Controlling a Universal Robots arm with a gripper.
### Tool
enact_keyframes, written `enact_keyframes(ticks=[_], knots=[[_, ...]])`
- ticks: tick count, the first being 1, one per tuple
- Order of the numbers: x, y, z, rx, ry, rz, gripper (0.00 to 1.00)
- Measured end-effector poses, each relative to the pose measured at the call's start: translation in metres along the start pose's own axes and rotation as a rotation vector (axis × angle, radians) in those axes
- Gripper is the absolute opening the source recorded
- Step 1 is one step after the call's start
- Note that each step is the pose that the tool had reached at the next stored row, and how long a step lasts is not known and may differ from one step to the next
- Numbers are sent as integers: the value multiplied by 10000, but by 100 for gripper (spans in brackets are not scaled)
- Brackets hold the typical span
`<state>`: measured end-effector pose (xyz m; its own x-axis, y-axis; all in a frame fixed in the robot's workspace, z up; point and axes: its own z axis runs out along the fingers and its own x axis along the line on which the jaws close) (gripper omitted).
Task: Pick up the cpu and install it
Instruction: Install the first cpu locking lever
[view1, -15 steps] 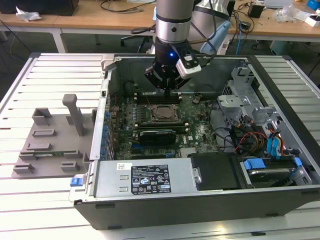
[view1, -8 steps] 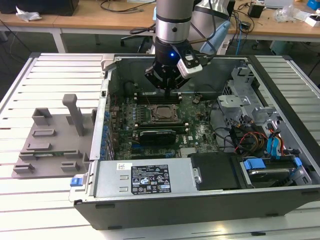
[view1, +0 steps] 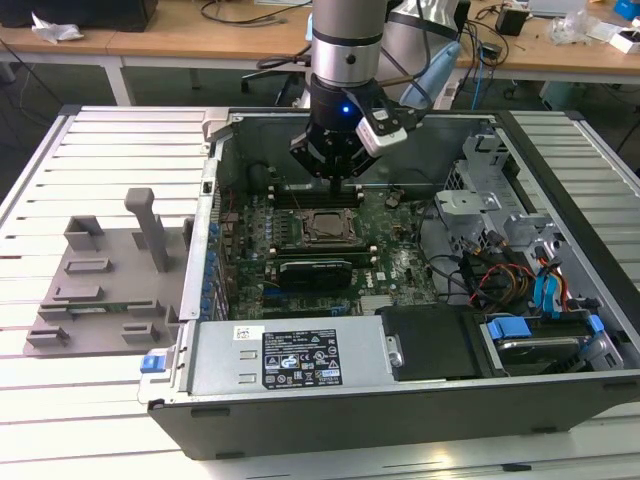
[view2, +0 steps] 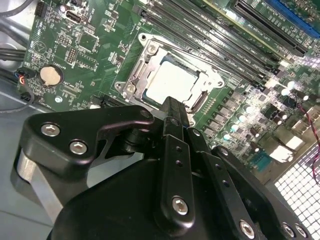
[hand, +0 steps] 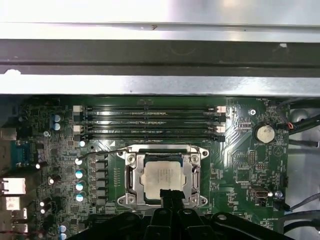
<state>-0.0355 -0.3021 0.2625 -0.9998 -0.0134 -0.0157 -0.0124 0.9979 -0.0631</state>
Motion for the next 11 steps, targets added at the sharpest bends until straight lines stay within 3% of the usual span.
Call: enact_keyframes(ticks=[11], knots=[[0, 0, -1, -13, -30, -483, 11]])
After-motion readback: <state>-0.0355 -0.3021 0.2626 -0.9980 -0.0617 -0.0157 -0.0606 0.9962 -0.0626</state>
